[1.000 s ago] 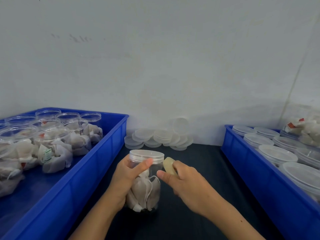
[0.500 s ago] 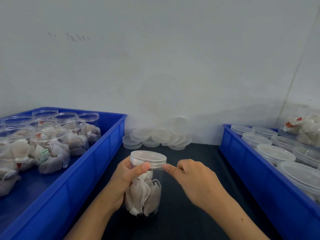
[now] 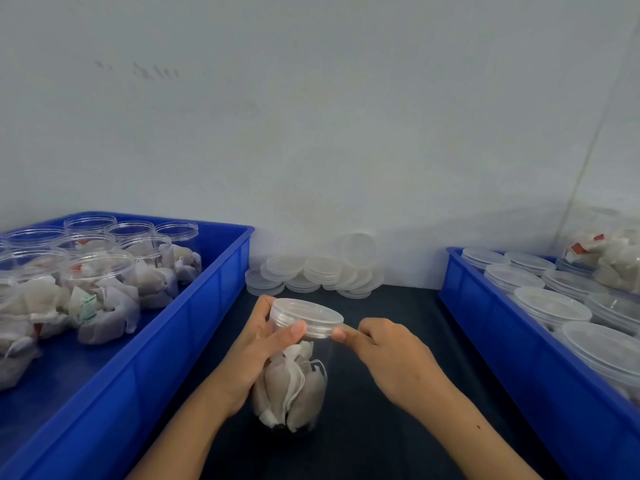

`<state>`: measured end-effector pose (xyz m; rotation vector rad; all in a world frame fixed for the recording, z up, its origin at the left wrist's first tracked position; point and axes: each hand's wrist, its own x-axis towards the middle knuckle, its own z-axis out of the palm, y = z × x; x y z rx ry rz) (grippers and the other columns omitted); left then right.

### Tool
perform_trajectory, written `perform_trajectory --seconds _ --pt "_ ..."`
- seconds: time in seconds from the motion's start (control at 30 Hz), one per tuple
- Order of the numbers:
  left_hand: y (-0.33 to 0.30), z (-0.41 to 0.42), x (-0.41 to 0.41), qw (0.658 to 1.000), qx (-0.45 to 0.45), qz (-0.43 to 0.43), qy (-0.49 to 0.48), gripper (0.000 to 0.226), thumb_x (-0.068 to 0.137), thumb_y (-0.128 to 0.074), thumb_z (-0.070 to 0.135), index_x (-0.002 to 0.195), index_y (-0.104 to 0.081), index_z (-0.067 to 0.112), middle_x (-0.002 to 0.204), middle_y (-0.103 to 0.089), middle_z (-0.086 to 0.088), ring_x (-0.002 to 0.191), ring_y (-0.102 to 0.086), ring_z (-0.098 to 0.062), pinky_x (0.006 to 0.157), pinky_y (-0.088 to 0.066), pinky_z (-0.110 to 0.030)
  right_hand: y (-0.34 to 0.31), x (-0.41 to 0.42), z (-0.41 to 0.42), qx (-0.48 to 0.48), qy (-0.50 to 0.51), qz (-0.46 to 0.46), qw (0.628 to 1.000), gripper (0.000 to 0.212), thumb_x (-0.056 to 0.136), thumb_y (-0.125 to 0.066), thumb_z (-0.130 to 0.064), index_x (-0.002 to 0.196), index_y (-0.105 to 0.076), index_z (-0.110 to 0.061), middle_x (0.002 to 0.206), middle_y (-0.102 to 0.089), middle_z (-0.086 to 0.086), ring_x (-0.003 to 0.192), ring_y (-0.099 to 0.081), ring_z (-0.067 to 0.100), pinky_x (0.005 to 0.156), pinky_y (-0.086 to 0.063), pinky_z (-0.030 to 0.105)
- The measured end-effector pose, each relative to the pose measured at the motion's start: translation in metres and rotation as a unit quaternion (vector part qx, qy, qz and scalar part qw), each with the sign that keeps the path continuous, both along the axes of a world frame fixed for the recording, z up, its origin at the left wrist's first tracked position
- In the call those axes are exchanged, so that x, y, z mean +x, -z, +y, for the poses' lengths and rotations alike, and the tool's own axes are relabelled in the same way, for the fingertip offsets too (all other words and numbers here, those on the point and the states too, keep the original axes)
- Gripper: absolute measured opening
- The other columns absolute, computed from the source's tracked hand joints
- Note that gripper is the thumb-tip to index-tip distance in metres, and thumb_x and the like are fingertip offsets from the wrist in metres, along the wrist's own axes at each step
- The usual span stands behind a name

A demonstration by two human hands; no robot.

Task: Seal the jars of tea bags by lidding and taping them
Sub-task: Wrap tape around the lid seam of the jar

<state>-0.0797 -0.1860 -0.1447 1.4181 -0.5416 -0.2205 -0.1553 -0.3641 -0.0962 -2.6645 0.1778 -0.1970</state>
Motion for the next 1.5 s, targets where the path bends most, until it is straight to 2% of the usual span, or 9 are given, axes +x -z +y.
perform_trajectory --seconds 0.17,0.33,0.43,0.6,0.8,0.97,1.1,1.3,1.5 --pt "0.004 -0.006 0.0 0.999 0.042 -0.02 0.009 0.056 0.081 -0.067 0.057 0.129 -0.05 0.033 0.127 -0.061 0.008 0.119 -0.057 -0.006 0.095 -0.045 -0.022 -0.001 -0.002 -0.005 0.005 0.035 -0.004 0.999 0.058 0.084 -0.037 -0.074 0.066 -0.033 -0.018 0.06 -0.036 -0.006 0.053 -0.031 0.01 0.051 -0.029 0.025" --pt "0.007 -0.017 -0.005 0.997 0.024 -0.06 -0.033 0.056 0.084 -0.045 0.05 0.138 -0.038 0.039 0.132 -0.053 0.021 0.121 -0.049 0.01 0.091 -0.043 -0.01 -0.003 -0.005 -0.002 0.026 0.062 -0.026 0.997 0.059 0.086 -0.039 -0.072 0.064 -0.035 -0.018 0.058 -0.038 -0.006 0.052 -0.034 0.01 0.05 -0.03 0.025" --pt "0.006 -0.021 -0.009 0.996 0.01 -0.073 -0.055 0.041 0.091 -0.052 0.052 0.129 -0.044 0.037 0.121 -0.059 0.019 0.107 -0.056 0.014 0.081 -0.045 -0.005 -0.004 -0.008 0.006 0.015 0.065 -0.032 0.997 0.057 0.089 -0.036 -0.069 0.064 -0.038 -0.018 0.059 -0.042 -0.006 0.052 -0.037 0.009 0.051 -0.031 0.024" --pt "0.008 -0.023 -0.009 0.992 0.014 -0.084 -0.096 0.082 0.049 -0.081 0.052 0.122 -0.05 0.03 0.109 -0.068 0.017 0.103 -0.063 0.004 0.079 -0.049 -0.01 -0.001 -0.009 0.016 -0.095 0.022 -0.07 0.993 0.051 0.095 -0.026 -0.062 0.081 -0.051 -0.02 0.066 -0.044 -0.008 0.055 -0.041 0.008 0.049 -0.028 0.022" --pt "0.009 -0.021 -0.006 0.992 -0.036 -0.032 -0.12 0.061 0.058 -0.088 0.047 0.109 -0.061 0.027 0.1 -0.073 0.016 0.091 -0.068 0.0 0.065 -0.051 -0.009 -0.003 -0.013 0.02 0.007 -0.033 -0.064 0.997 0.039 0.097 -0.035 -0.056 0.072 -0.043 -0.027 0.067 -0.052 -0.004 0.056 -0.048 0.009 0.052 -0.04 0.023" --pt "0.01 -0.014 -0.004 0.994 -0.041 0.013 -0.097 0.072 0.047 -0.079 0.056 0.111 -0.063 0.029 0.105 -0.073 0.009 0.098 -0.069 -0.009 0.082 -0.051 -0.029 -0.011 -0.016 0.016 -0.052 -0.045 -0.064 0.996 0.04 0.096 -0.034 -0.06 0.07 -0.037 -0.03 0.063 -0.047 -0.007 0.052 -0.042 0.008 0.048 -0.029 0.019" --pt "0.009 -0.013 -0.003 0.997 -0.031 0.006 -0.076 0.076 0.048 -0.079 0.055 0.115 -0.062 0.024 0.107 -0.073 0.004 0.1 -0.069 -0.013 0.083 -0.052 -0.031 -0.009 -0.011 0.009 -0.091 -0.032 -0.065 0.993 0.035 0.097 -0.033 -0.058 0.084 -0.04 -0.027 0.072 -0.051 -0.008 0.06 -0.046 0.008 0.051 -0.031 0.022" --pt "0.007 -0.011 -0.002 0.999 -0.013 -0.004 -0.046 0.083 0.042 -0.083 0.058 0.115 -0.061 0.025 0.106 -0.073 0.006 0.101 -0.068 -0.011 0.074 -0.054 -0.021 -0.005 -0.005 -0.002 -0.041 -0.024 -0.034 0.998 0.049 0.09 -0.032 -0.068 0.076 -0.045 -0.023 0.073 -0.051 -0.006 0.065 -0.048 0.012 0.059 -0.039 0.027" --pt "0.006 -0.009 -0.002 0.999 -0.025 0.012 -0.024 0.117 0.029 -0.089 0.059 0.129 -0.038 0.025 0.118 -0.062 0.0 0.101 -0.066 -0.004 0.076 -0.055 -0.017 -0.007 -0.004 -0.008 -0.032 -0.029 -0.033 0.999 0.078 0.054 -0.017 -0.086 0.077 -0.049 -0.018 0.068 -0.049 -0.006 0.061 -0.043 0.011 0.058 -0.037 0.027"
